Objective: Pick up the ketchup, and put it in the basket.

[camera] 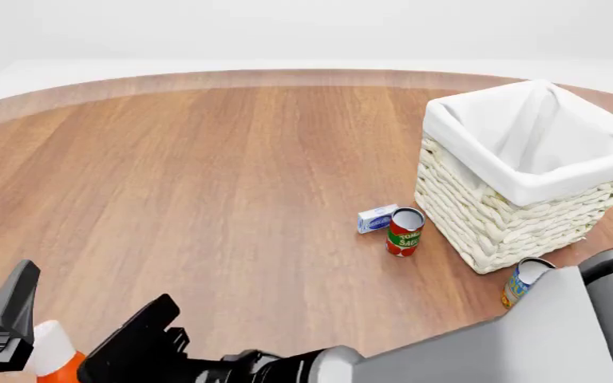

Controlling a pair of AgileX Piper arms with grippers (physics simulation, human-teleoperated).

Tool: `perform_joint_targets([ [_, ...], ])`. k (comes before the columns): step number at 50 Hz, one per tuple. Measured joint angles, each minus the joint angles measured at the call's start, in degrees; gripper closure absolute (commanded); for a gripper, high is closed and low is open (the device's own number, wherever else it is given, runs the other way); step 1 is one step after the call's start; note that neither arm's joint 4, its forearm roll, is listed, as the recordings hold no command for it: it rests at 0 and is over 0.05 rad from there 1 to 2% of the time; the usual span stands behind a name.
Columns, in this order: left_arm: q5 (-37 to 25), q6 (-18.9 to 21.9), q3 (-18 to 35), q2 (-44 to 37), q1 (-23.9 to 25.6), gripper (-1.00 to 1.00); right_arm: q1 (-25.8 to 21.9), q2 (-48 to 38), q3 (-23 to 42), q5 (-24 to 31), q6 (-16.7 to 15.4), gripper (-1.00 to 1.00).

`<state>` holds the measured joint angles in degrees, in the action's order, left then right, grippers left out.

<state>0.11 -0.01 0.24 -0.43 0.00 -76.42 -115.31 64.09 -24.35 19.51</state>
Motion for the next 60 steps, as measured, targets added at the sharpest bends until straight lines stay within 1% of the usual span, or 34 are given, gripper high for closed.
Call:
perform_joint_targets([
  [18,0.00,0.00,0.00,0.00,0.00,-1.00,4.61,0.60,-1.64,-1.29,0.75,1.00],
  [31,0.00,0.00,0.00,0.00,0.00,-1.00,9.60,2.87,-2.73,-1.88,0.59,1.00],
  [42,0.00,0.00,0.00,0.00,0.00,-1.00,12.95,8.80,-5.33,-1.79,-0.29,1.00],
  [60,0.00,0.00,0.00,0.00,0.00,-1.00,18.78,22.98,-10.78,-0.21,-2.21,1.00],
])
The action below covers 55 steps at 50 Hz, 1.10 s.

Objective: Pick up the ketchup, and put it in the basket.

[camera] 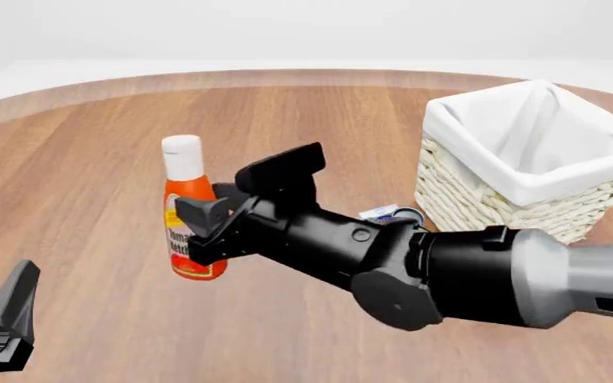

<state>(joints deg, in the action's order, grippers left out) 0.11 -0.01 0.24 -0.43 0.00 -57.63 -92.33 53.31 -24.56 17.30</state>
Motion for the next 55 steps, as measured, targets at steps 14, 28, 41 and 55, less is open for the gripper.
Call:
perform_joint_targets([
  [14,0.00,0.00,0.00,0.00,0.00,-1.00,5.48,10.24,-3.42,0.43,-1.00,1.00],
  [28,0.00,0.00,0.00,0.00,0.00,-1.00,10.80,18.23,-6.17,-0.90,-1.33,1.00],
  [41,0.00,0.00,0.00,0.00,0.00,-1.00,15.94,22.80,-7.68,-2.14,-1.12,1.00],
  [55,0.00,0.00,0.00,0.00,0.00,-1.00,23.92,26.47,-8.79,-3.44,-1.27,1.00],
])
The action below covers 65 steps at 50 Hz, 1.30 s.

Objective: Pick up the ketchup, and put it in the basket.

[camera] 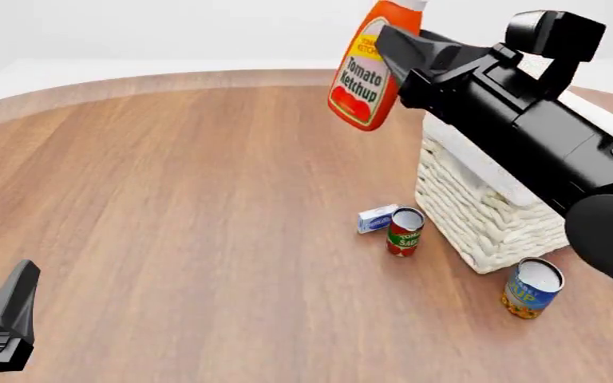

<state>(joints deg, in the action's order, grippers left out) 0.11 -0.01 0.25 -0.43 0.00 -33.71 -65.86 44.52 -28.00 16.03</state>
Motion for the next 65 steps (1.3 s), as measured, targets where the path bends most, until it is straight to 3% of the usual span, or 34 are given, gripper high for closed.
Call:
perform_joint_targets([
  [12,0.00,0.00,0.00,0.00,0.00,-1.00,9.06,2.47,-1.46,-1.29,-0.70,1.00],
  [31,0.00,0.00,0.00,0.00,0.00,-1.00,20.91,5.57,-3.19,-1.49,-5.05,1.00],
  [49,0.00,0.00,0.00,0.00,0.00,-1.00,27.60,3.08,-3.59,-2.06,-11.41,1.00],
  [65,0.00,0.00,0.00,0.00,0.00,-1.00,32.23,-0.14,-4.24,-1.91,-13.41,1.00],
])
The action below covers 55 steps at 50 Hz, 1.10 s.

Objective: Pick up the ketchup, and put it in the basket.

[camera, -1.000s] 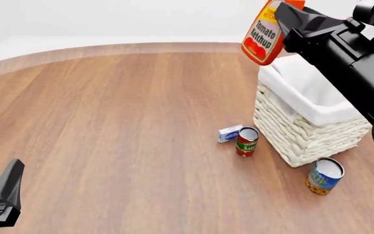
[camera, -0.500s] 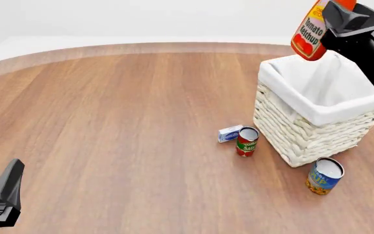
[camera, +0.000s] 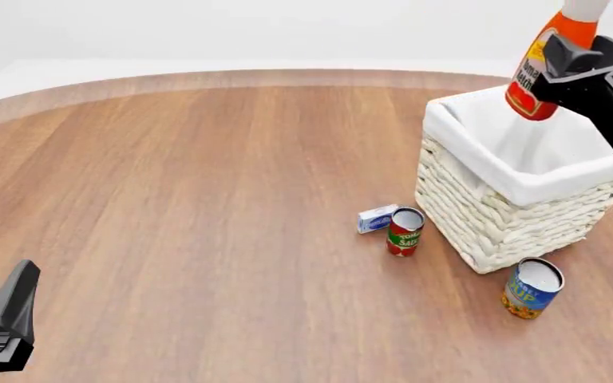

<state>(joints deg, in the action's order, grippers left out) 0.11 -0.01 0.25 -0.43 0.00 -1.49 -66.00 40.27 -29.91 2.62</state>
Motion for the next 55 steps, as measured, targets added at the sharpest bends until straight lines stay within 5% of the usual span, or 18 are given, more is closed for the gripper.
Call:
perform_joint_targets([
  [55,0.00,0.00,0.00,0.00,0.00,-1.00,4.37,-14.20,-0.40,-2.03,-4.86,1.00],
])
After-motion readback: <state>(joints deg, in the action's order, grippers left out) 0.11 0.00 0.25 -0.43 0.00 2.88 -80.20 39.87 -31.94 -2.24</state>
